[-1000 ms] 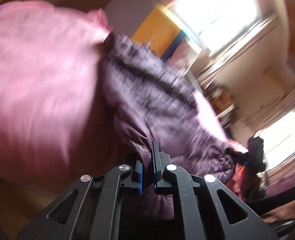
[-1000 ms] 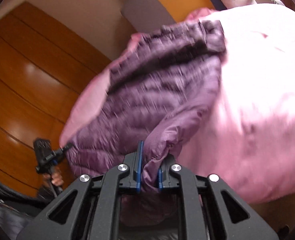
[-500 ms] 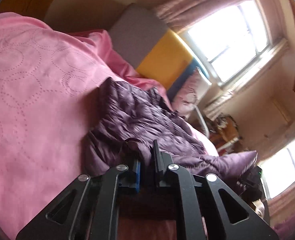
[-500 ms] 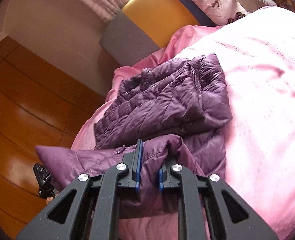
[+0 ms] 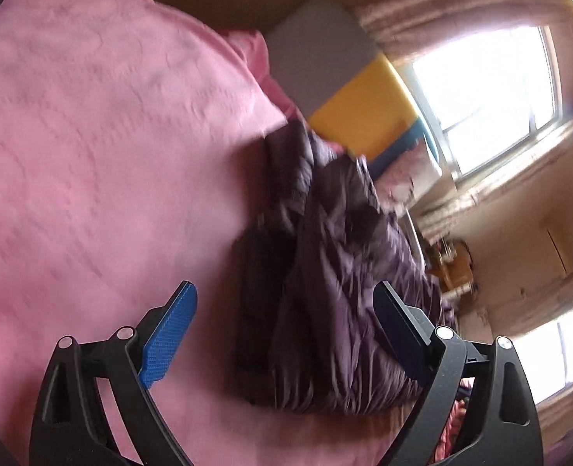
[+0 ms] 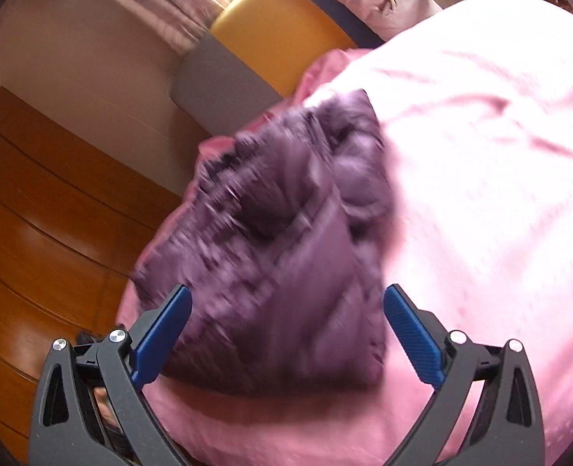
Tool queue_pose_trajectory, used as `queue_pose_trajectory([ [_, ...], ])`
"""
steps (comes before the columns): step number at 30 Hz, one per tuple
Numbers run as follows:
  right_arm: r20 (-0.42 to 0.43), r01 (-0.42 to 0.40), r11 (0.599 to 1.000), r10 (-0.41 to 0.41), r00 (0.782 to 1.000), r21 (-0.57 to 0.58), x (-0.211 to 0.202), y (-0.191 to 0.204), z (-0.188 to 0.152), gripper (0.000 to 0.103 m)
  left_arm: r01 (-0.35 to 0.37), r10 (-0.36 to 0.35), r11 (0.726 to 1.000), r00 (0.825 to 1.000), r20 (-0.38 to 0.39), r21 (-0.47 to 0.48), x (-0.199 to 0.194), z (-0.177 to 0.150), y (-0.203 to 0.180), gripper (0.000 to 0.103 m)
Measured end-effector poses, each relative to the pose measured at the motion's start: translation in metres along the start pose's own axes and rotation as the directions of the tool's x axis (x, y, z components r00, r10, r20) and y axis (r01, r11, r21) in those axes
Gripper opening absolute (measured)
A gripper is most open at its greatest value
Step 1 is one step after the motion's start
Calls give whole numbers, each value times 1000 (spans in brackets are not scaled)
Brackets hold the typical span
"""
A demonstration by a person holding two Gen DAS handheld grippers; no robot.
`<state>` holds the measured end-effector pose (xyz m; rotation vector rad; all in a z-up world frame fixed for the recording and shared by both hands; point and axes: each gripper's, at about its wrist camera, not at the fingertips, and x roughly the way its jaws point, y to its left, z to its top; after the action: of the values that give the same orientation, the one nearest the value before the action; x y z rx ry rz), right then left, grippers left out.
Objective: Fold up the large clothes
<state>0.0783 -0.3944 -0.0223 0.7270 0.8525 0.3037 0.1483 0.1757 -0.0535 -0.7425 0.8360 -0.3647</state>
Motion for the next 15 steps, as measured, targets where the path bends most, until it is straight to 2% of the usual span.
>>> queue_pose_trajectory([
  [2, -24, 62, 997, -63, 998, -37, 10, -2, -12, 93, 9, -7, 999, 999, -43, 37, 14, -11, -6, 84],
  [3, -30, 78, 996, -79, 996, -50, 14, -3, -16, 86, 15, -10, 998, 998, -69, 64, 22, -15, -11, 73],
  [4, -38, 91, 994, -93, 995, -57, 20, -2, -19, 80, 11, -2, 995, 996, -93, 96, 29, -19, -18, 67],
  [6, -46, 117, 991, -120, 992, -69, 29, 1, -21, 57, -12, 28, 989, 994, -104, 148, 37, -24, -28, 41],
  [9, -49, 110, 992, -114, 992, -69, 26, 4, -23, 36, -30, 50, 980, 994, -97, 194, 38, -29, -39, 19],
  [12, -56, 94, 992, -99, 994, -89, 10, 8, -30, 25, -21, 41, 976, 995, -90, 216, 24, -36, -43, 14],
  [15, -87, 83, 987, -95, 992, -136, -7, 12, -41, 23, -20, 46, 970, 993, -105, 242, 8, -51, -43, 13],
])
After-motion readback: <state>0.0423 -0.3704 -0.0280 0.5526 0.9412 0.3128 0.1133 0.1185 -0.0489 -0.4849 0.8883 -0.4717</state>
